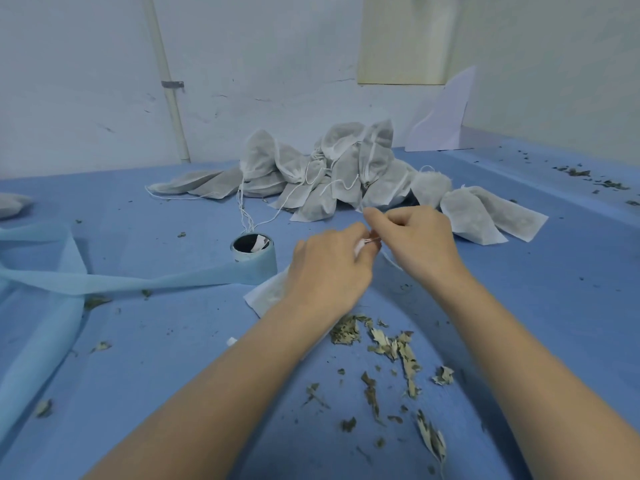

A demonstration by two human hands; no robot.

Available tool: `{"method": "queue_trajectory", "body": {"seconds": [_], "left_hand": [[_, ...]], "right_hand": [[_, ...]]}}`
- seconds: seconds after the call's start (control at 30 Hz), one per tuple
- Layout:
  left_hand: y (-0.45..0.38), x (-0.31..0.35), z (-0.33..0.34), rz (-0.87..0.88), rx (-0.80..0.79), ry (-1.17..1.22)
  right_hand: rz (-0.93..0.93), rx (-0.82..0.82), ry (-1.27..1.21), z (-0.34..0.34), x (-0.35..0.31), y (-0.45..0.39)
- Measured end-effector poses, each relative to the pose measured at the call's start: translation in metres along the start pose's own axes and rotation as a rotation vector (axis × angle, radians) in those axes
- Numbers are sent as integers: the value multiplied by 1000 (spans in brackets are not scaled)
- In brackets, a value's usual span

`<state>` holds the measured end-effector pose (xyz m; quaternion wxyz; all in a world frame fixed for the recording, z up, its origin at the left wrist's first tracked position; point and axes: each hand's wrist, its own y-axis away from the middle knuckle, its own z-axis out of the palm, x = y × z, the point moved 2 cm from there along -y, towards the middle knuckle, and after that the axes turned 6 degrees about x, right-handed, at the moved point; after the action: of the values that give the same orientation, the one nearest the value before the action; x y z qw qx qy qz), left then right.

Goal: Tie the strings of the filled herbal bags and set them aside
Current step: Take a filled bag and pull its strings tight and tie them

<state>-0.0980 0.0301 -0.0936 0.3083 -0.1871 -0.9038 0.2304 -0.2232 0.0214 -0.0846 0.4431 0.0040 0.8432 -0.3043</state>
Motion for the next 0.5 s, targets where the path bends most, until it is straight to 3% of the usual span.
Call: {"method": "queue_trajectory", "body": {"seconds": [0.2, 0.37, 0.5], "left_hand": [[-1, -2, 2, 48, 17, 160], [-1, -2, 2, -256, 70, 610], [-3, -10, -6, -328, 112, 663]], "right_hand": [[271, 23, -153, -2, 5, -4], [640, -186, -659, 6, -3, 4], [933, -288, -1001, 12, -9, 11]]}}
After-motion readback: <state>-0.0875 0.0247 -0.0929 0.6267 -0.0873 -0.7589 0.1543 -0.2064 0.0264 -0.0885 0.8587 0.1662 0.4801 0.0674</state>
